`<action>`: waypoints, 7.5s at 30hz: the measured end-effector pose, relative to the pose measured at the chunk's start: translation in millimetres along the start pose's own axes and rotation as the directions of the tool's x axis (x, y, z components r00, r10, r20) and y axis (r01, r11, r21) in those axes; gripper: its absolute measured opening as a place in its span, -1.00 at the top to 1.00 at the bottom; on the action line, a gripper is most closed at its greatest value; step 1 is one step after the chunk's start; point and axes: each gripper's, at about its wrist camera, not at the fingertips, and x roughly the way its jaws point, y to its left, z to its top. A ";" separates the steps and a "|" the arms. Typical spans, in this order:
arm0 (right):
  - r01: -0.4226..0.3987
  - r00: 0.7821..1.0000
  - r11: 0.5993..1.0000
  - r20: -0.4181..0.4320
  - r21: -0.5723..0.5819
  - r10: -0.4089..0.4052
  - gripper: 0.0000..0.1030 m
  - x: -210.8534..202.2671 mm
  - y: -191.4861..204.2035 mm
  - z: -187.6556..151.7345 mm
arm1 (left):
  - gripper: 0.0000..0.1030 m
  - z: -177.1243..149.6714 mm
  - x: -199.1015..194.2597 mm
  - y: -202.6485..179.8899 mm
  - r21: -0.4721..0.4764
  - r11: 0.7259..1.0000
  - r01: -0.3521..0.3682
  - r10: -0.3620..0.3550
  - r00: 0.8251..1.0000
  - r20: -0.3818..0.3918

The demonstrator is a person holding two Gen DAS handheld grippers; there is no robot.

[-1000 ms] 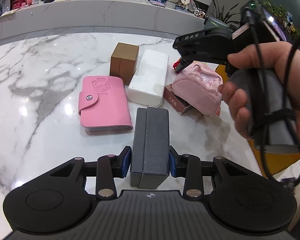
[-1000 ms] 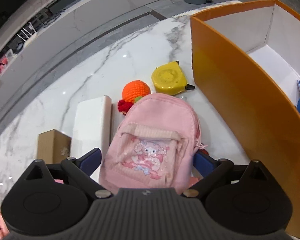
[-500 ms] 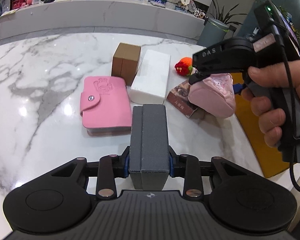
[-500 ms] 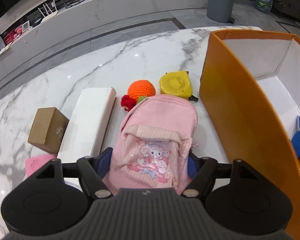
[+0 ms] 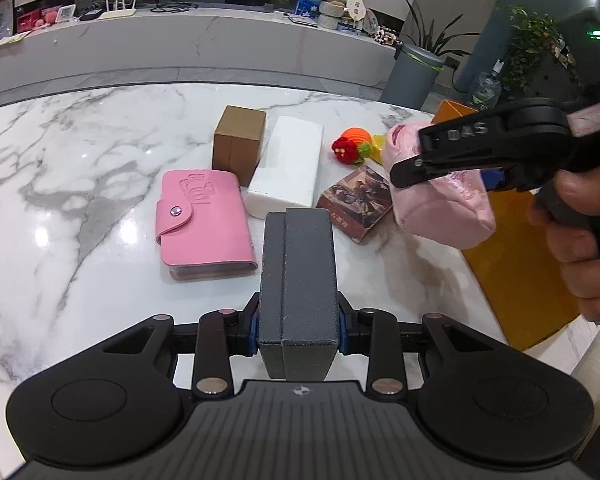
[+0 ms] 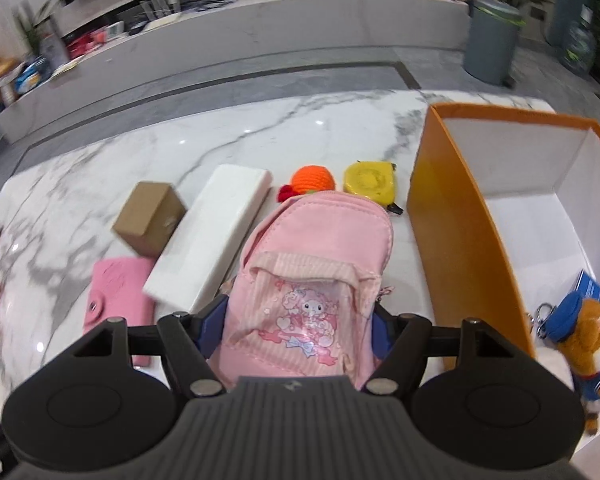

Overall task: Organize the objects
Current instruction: 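Carry the pink backpack and gray box up over the orange-rimmed box, then lower the backpack and gray box into the box and open both grippers, then withdraw both grippers from the box back over the remaining table items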

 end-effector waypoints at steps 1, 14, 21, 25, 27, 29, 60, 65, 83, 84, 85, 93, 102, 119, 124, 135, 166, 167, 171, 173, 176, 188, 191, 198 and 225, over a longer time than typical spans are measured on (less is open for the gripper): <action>-0.012 1.000 1.000 0.000 -0.017 0.012 -0.37 -5.3 0.2 -1.3 | 0.26 -0.3 -0.2 -0.8 0.003 1.000 0.000 0.000 1.000 0.001; -0.139 0.983 0.973 0.090 -0.185 0.158 -0.37 -55.8 -35.1 -6.1 | 0.26 5.0 -0.7 -24.8 0.044 0.999 -0.012 0.012 1.000 0.000; -0.208 0.965 0.956 0.118 -0.206 0.235 -0.37 -63.0 -60.6 3.8 | 0.26 9.6 0.0 -44.6 0.070 0.997 -0.019 0.018 1.000 0.007; -0.236 0.953 0.954 0.148 -0.186 0.264 -0.37 -72.0 -81.5 14.8 | 0.26 16.4 -2.1 -56.8 0.091 0.996 -0.017 0.017 1.000 0.011; -0.235 0.950 0.954 0.165 -0.184 0.266 -0.37 -76.7 -92.0 17.7 | 0.26 20.5 -3.7 -63.2 0.106 0.994 -0.019 0.017 1.000 0.015; -0.228 0.948 0.957 0.183 -0.179 0.260 -0.37 -80.7 -102.8 19.5 | 0.26 24.8 -4.4 -69.9 0.122 0.992 -0.020 0.018 1.000 0.015; -0.221 0.941 0.972 0.243 -0.080 0.234 -0.38 -92.2 -242.8 32.0 | 0.26 127.2 69.7 -249.9 0.294 0.945 0.144 -0.164 0.986 0.042; -0.209 0.955 0.972 0.193 -0.106 0.226 -0.38 -71.4 -241.4 30.4 | 0.26 122.6 96.7 -258.9 0.315 0.943 0.105 -0.111 0.994 0.000; -0.160 0.985 0.972 0.039 -0.170 0.169 -0.38 -19.6 -234.0 18.5 | 0.26 103.6 134.2 -260.6 0.385 0.921 0.055 -0.014 0.994 -0.109; -0.159 0.985 0.971 0.035 -0.177 0.168 -0.38 -18.8 -232.6 18.0 | 0.26 102.5 135.7 -260.2 0.391 0.919 0.052 -0.008 0.994 -0.114; -0.158 0.986 0.970 0.028 -0.184 0.166 -0.38 -17.3 -231.3 17.5 | 0.26 101.6 137.1 -261.1 0.406 0.913 0.047 -0.002 0.994 -0.110; -0.127 0.990 0.970 0.028 -0.207 0.135 -0.39 -9.7 -224.2 16.4 | 0.26 96.5 148.3 -275.6 0.519 0.855 0.001 0.068 0.991 -0.114; -0.102 0.994 0.963 0.014 -0.248 0.109 -0.40 -2.7 -216.0 13.3 | 0.26 86.4 154.5 -283.2 0.634 0.771 -0.057 0.142 0.986 -0.085; -0.127 0.992 0.962 -0.049 -0.243 0.119 -0.49 13.8 -214.6 10.7 | -0.43 86.6 166.9 -289.2 0.705 0.705 -0.076 0.186 0.979 -0.080; -0.152 0.988 0.965 -0.053 -0.212 0.144 -0.52 10.1 -217.0 13.5 | -0.74 89.3 157.9 -287.1 0.687 0.719 -0.108 0.168 0.985 -0.021; -0.153 0.984 0.970 0.061 -0.189 0.167 -0.84 -25.0 -223.7 25.1 | -0.77 110.3 134.6 -283.6 0.598 0.795 -0.098 0.104 0.994 0.023; -0.199 0.961 0.938 0.134 -0.282 0.244 -0.84 -90.9 -184.4 17.6 | -0.77 114.8 43.1 -218.9 0.473 0.866 -0.162 0.110 0.984 0.137; -0.206 0.959 0.936 0.131 -0.286 0.251 -0.84 -94.8 -181.0 15.4 | -0.78 114.3 39.1 -216.1 0.470 0.868 -0.162 0.109 0.984 0.139; -0.222 0.955 0.929 0.125 -0.296 0.268 -0.83 -107.2 -163.6 5.3 | -0.78 108.6 25.3 -205.6 0.473 0.864 -0.176 0.115 0.981 0.155; -0.225 0.954 0.925 0.122 -0.307 0.272 -0.83 -113.5 -154.7 2.2 | -0.78 106.0 18.6 -198.5 0.464 0.868 -0.176 0.113 0.981 0.160; -0.224 0.953 0.917 0.123 -0.331 0.277 -0.83 -125.7 -138.8 -2.1 | -0.78 103.3 8.5 -187.5 0.453 0.873 -0.183 0.116 0.978 0.172; -0.206 0.949 0.865 0.122 -0.458 0.290 -0.84 -160.3 -74.1 -14.9 | -0.82 93.1 -22.8 -134.5 0.413 0.891 -0.192 0.107 0.970 0.220; -0.199 0.951 0.848 0.110 -0.491 0.287 -0.83 -161.4 -56.2 -20.1 | -0.82 89.3 -25.8 -121.5 0.404 0.893 -0.197 0.114 0.969 0.220; -0.176 0.956 0.811 0.099 -0.559 0.276 -0.83 -162.3 -17.0 -28.5 | -0.83 87.7 -31.3 -93.1 0.387 0.900 -0.200 0.121 0.968 0.218; -0.145 0.986 0.799 -0.018 -0.583 0.165 -0.84 -57.9 55.8 -50.1 | -0.81 62.6 44.6 3.9 0.128 0.981 -0.142 0.124 0.982 0.141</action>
